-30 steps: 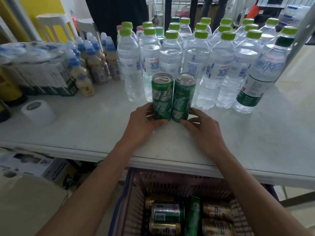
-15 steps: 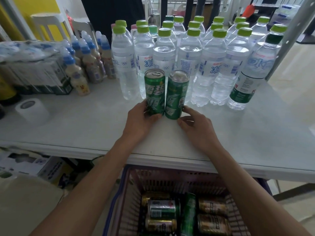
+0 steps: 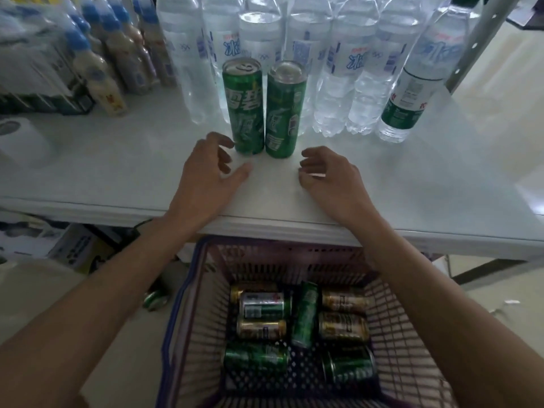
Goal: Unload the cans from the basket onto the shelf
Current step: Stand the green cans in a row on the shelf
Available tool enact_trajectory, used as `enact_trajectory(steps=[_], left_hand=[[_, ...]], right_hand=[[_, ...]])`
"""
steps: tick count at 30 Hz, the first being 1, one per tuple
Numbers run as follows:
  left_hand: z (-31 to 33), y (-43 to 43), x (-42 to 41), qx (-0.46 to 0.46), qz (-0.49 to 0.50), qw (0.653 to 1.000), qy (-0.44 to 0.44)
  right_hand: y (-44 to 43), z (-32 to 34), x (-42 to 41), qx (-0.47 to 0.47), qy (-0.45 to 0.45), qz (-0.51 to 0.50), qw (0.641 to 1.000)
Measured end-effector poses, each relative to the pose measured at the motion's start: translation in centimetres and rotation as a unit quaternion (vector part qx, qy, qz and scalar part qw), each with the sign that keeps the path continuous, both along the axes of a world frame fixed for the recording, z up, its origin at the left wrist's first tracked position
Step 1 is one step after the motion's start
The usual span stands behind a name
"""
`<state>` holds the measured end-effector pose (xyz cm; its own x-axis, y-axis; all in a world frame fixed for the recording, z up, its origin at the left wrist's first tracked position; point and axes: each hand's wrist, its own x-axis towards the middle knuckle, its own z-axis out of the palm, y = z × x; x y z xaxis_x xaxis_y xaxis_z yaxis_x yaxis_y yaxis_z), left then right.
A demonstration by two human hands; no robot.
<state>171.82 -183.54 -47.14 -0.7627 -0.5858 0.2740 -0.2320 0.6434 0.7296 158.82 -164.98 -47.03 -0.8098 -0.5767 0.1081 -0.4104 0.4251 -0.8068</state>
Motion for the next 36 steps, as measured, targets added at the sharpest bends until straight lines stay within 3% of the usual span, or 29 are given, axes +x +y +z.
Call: enact_trajectory(steps=[8, 19, 32, 36], left_hand=[[1.2, 4.7, 3.9, 0.039, -0.136, 0.989, -0.035], [-1.8, 8.3, 5.8, 0.104, -0.233, 0.963, -0.088], [-8.5, 10.3, 5.6, 0.098, -0.271, 0.936, -0.202], [-11.2, 10.4, 5.9, 0.047, -0.309, 0.904, -0.292]], right_hand=[[5.4, 0.2, 2.3, -0.073, -0.019, 0.028, 0.997], [9.5, -1.3, 5.2, -0.044, -0.043, 0.112, 0.992], [9.0, -6.7, 7.0, 0.162, -0.042, 0.191, 0.967], [8.8, -9.7, 6.9, 0.265, -0.031, 0.261, 0.928]])
